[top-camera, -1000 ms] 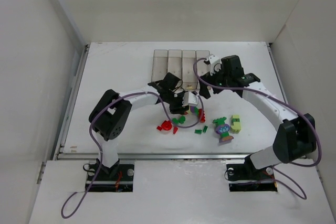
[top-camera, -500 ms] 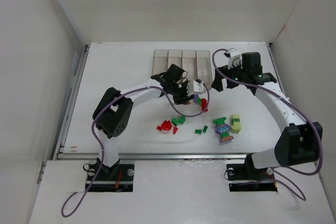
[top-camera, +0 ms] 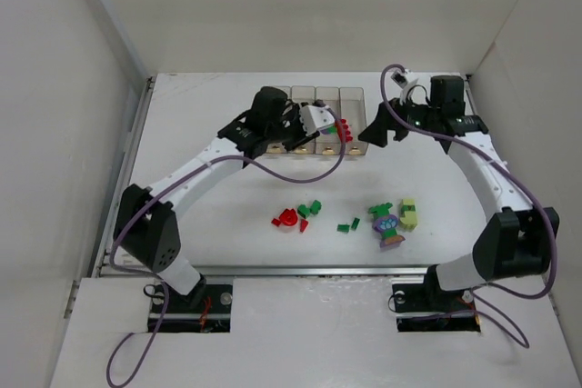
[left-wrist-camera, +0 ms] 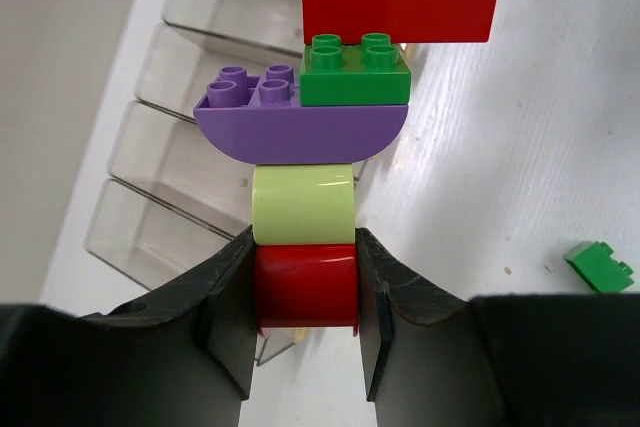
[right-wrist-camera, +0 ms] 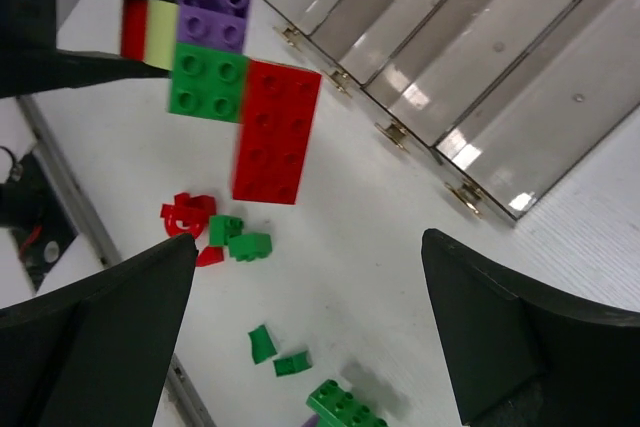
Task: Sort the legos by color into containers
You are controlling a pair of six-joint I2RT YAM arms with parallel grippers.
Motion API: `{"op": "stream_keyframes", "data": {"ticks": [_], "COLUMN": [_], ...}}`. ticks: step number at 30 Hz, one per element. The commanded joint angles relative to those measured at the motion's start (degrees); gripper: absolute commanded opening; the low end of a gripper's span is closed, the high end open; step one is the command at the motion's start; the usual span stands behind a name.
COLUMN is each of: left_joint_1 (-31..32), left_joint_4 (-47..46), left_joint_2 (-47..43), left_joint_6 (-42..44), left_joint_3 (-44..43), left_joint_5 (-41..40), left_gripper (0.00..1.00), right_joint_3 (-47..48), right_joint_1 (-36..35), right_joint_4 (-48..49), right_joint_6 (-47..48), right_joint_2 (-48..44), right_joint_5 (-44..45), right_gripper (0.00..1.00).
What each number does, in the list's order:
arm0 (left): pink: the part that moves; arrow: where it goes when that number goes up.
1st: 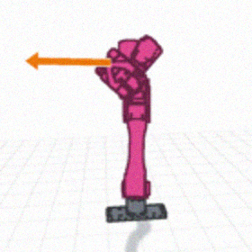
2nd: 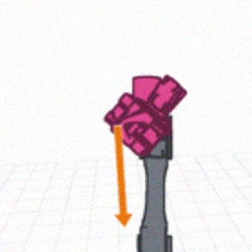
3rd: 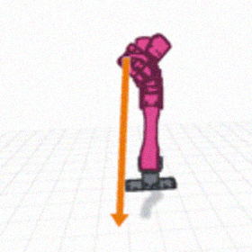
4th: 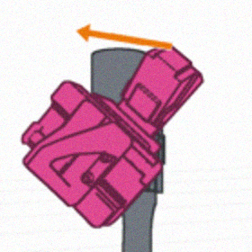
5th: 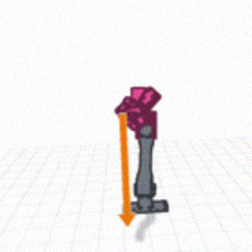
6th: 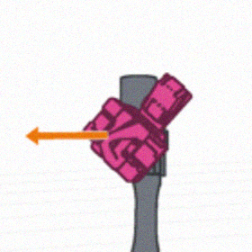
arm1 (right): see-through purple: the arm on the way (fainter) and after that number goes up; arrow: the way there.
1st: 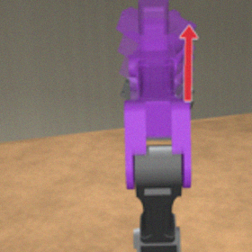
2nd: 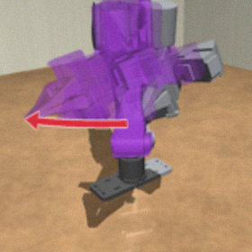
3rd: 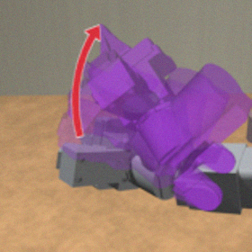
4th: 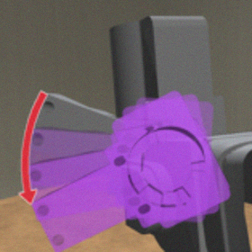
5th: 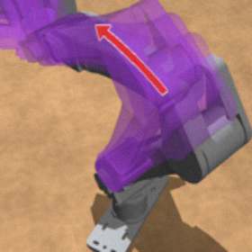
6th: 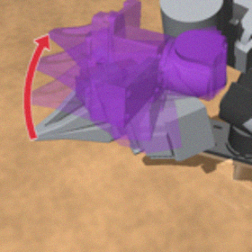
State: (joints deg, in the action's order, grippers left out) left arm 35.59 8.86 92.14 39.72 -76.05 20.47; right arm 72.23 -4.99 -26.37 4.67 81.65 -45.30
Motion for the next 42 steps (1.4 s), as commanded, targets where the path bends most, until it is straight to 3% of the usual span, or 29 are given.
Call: {"op": "stream_keyframes", "data": {"ticks": [1,5,6,13,18,21,26,28,29,32,33,35,42], "left_joint_1": [0.35,2.28,2.29,2.81,3.34,3.87,3.87,3.87,3.87,3.87,3.87,3.87,2.37], "left_joint_4": [-5.70,-5.70,-5.70,-6.05,-8.77,-8.78,-9.30,-9.30,-9.30,-8.61,-8.60,-7.98,-7.98], "left_joint_2": [-4.68,-3.99,-3.98,-1.96,-2.49,-2.49,-3.10,-3.10,-3.10,-3.63,-3.63,-4.25,-6.44], "left_joint_6": [-1.92,-1.93,-1.93,-3.77,-5.97,-5.97,-5.97,-5.97,-5.97,-5.97,-5.97,-5.97,-8.17], "left_joint_3": [1.61,0.47,-0.06,-1.91,-0.86,-0.85,0.28,0.81,0.82,1.43,1.43,3.35,9.25], "left_joint_5": [-1.13,-2.80,-3.59,-5.35,-6.40,-6.41,-6.23,-5.71,-5.70,-5.70,-5.70,-7.02,-10.36], "left_gripper": [0.00,0.00,0.00,0.00,0.00,0.00,0.00,0.00,0.00,0.00,0.00,0.00,0.00], "right_joint_3": [3.35,3.97,3.37,3.97,3.27,3.27,3.80,4.41,5.02,5.03,5.03,5.03,4.50], "right_joint_1": [-0.37,-0.37,-0.37,-0.89,-1.42,-1.42,-1.95,-1.95,-1.95,-1.95,-1.95,-1.95,-0.11], "right_joint_4": [4.48,8.16,12.01,11.43,10.90,10.37,10.37,10.37,10.37,10.37,10.37,9.85,10.37], "right_joint_6": [-1.24,-3.51,-5.18,-4.75,-4.75,-4.75,-4.75,-6.07,-6.07,-6.69,-6.69,-7.22,-10.63], "right_joint_2": [3.25,7.12,7.64,10.73,11.78,12.31,12.92,13.97,13.98,13.98,13.98,13.45,12.31], "right_joint_5": [-8.66,-17.08,-17.71,-20.71,-19.13,-19.13,-18.42,-18.42,-18.42,-18.42,-17.73,-16.67,-14.64], "right_gripper": [0.99,0.96,0.96,0.91,0.79,0.66,0.62,0.56,0.45,0.25,0.12,0.02,0.00]}}
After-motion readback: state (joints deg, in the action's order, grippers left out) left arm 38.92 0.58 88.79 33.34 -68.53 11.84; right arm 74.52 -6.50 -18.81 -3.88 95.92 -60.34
